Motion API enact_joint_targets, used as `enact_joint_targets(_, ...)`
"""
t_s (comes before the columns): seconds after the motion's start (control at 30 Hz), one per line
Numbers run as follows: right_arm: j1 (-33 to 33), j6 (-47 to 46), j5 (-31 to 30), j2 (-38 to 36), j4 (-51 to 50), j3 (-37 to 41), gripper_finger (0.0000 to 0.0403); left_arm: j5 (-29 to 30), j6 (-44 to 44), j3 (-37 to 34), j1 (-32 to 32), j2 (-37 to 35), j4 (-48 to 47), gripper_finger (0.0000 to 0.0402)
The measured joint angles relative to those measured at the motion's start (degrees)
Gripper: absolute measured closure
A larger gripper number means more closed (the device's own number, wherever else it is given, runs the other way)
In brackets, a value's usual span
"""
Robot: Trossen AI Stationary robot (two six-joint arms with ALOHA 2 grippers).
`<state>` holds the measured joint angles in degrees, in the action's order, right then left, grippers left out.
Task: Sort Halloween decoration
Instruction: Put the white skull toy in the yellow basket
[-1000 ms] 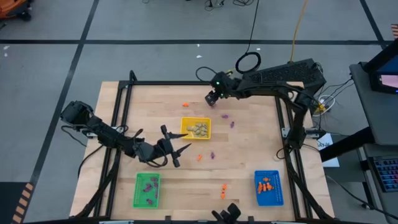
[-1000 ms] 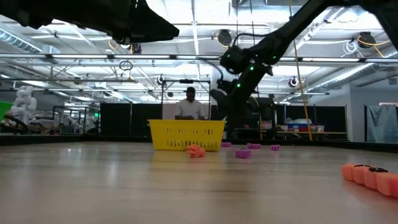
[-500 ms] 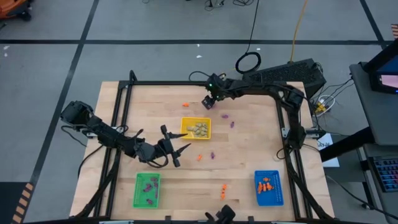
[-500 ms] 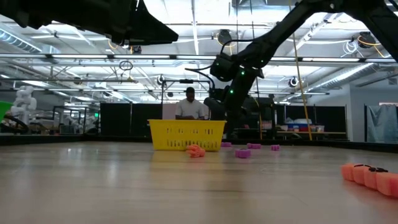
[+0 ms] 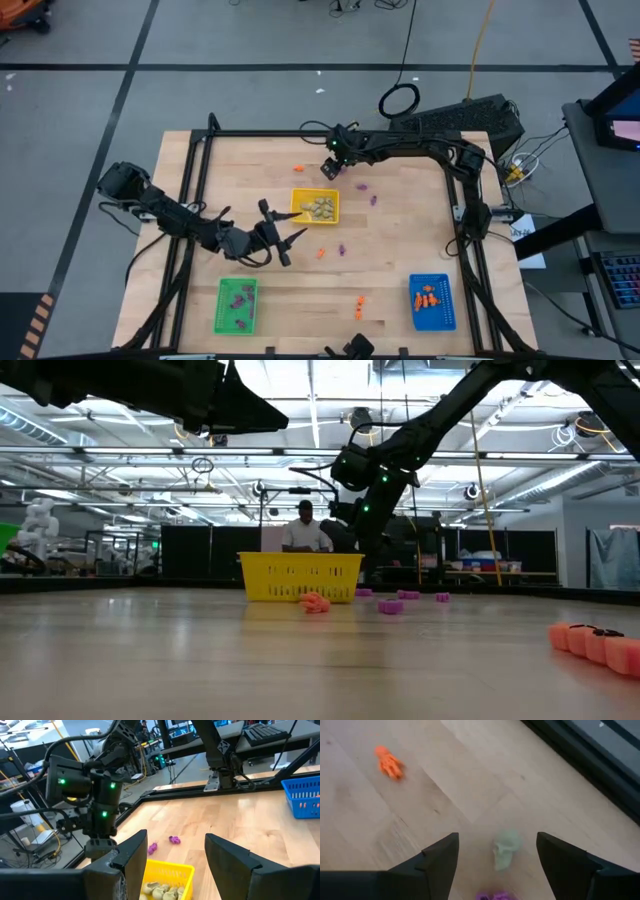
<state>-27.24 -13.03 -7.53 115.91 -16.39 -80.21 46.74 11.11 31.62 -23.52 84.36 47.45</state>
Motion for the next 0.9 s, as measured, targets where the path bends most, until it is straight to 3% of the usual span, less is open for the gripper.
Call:
enact_joint_targets(0.67,0.35,0.78,1.64,3.55,0.07,0.09,0.0151,0.0,2.91,0.61,0.4,-0.02,2.24,0.0199)
enact_joint_targets(0.9,0.37,1.91,1.8,3.7,-0.06,0.07,0.0199,0.0,3.26,0.61,0.42,-0.02,2.63,0.0199)
